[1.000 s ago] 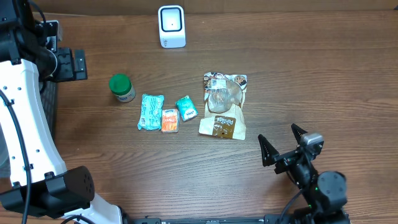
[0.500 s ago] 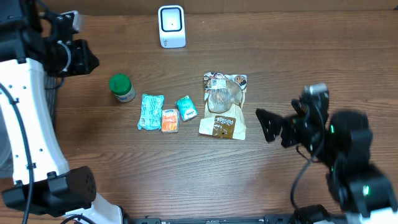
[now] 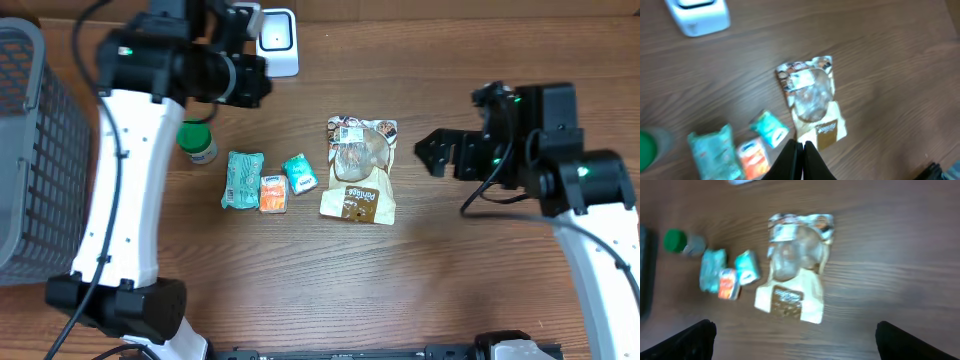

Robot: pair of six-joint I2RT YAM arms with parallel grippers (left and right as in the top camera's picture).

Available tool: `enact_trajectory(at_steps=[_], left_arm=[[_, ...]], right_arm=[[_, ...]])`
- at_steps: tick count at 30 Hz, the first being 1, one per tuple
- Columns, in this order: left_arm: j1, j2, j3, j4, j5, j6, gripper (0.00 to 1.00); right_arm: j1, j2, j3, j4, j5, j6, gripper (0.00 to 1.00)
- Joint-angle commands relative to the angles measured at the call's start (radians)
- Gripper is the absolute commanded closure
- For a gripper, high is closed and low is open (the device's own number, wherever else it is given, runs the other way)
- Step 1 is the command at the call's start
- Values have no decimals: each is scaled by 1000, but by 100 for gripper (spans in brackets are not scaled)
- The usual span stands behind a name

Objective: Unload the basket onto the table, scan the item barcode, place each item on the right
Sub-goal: 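Move both grippers toward the mushroom bag from either side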

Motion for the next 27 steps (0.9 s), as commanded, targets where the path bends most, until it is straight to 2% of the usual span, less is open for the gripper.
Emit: enact_trajectory(at_steps=[1,3,6,13,27], left_arm=[[-71,13,-93,82,-14,-93,96],[-113,22,-148,158,-14,-129,96],[-177,72,-200,277,-13,-186,96],[-251,244,-200,367,18,-230,96],[-249,443,-200,388,31,-241,96]], right_arm=[[-92,15,32,0,-79,39,0],[-135,34,31,1,-133,37,0],[-160,75,30,4,-154,12,8],[-159,192,30,3,-167,12,28],[-159,337,-4,46,-309,-40,31]])
